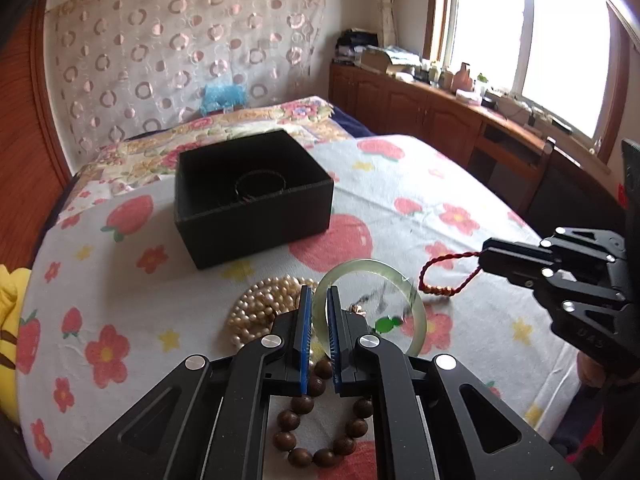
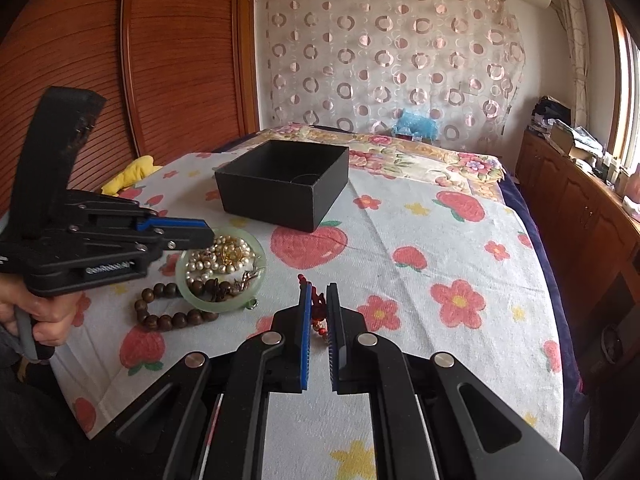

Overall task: Organize jewelry
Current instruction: 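Lift the jade bangle with the left tool and lower it into the black box, then open the left tool and withdraw it from the box, then close the left tool on the brown bead bracelet while the right tool grasps the green pendant chain, then carry the bead bracelet and green pendant chain over the black box with both tools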

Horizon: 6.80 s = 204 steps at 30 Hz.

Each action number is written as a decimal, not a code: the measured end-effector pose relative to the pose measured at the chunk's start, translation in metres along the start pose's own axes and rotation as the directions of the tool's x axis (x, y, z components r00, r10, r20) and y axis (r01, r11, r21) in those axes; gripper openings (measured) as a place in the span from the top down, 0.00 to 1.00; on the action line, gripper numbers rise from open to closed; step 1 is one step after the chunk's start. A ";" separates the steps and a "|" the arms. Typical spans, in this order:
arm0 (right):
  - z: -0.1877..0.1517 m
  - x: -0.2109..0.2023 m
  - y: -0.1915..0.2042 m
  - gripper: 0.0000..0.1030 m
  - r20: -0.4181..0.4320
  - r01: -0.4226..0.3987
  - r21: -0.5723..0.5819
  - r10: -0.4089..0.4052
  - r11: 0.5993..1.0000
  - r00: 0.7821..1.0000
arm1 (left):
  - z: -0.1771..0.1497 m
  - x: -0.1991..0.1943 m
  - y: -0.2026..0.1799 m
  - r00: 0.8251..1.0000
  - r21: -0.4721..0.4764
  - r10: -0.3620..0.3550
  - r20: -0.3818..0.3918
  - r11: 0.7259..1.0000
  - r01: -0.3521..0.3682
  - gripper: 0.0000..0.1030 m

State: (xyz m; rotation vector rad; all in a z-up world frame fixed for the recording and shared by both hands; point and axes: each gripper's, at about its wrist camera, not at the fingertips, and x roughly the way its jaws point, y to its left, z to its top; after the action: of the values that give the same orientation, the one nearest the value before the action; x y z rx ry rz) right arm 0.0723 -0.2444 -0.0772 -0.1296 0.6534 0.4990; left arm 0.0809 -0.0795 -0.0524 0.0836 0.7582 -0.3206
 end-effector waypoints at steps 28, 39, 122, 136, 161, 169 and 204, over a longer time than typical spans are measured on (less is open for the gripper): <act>0.128 0.072 0.005 0.92 0.037 -0.112 -0.074 0.115 0.991 0.993 | 0.068 -0.008 0.092 0.988 -0.107 0.089 0.125 0.991 -0.076 0.93; 0.128 0.130 -0.005 0.86 -0.067 -0.173 -0.033 0.171 0.984 0.983 | 0.093 0.023 0.112 0.991 -0.095 0.090 0.101 0.992 -0.080 0.93; -0.028 0.020 0.030 0.82 -0.128 -0.072 0.047 0.077 0.996 0.989 | -0.052 -0.006 0.030 0.995 -0.010 -0.007 -0.102 1.000 0.006 0.59; -0.032 0.020 0.033 0.82 -0.122 -0.100 0.041 0.104 0.994 0.987 | -0.053 0.011 0.009 0.992 0.058 0.025 -0.127 0.998 -0.018 0.74; -0.004 0.060 0.046 0.82 -0.237 -0.078 -0.104 0.052 0.992 0.970 | -0.051 -0.075 0.032 0.997 -0.038 -0.012 0.078 0.999 0.015 0.88; 0.002 0.071 0.053 0.84 -0.263 -0.104 -0.150 0.062 0.983 0.963 | -0.055 -0.074 0.039 0.997 -0.057 -0.014 0.074 0.998 0.018 0.88; 0.073 -0.006 0.049 0.88 -0.034 -0.090 -0.172 0.086 0.981 0.996 | -0.004 -0.089 0.048 0.982 -0.036 0.023 0.187 0.999 -0.016 0.88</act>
State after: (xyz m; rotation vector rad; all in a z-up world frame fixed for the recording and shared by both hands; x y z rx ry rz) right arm 0.0844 -0.1841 -0.0142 -0.2735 0.6432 0.6406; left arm 0.0330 -0.0102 0.0033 0.0276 0.5752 -0.2923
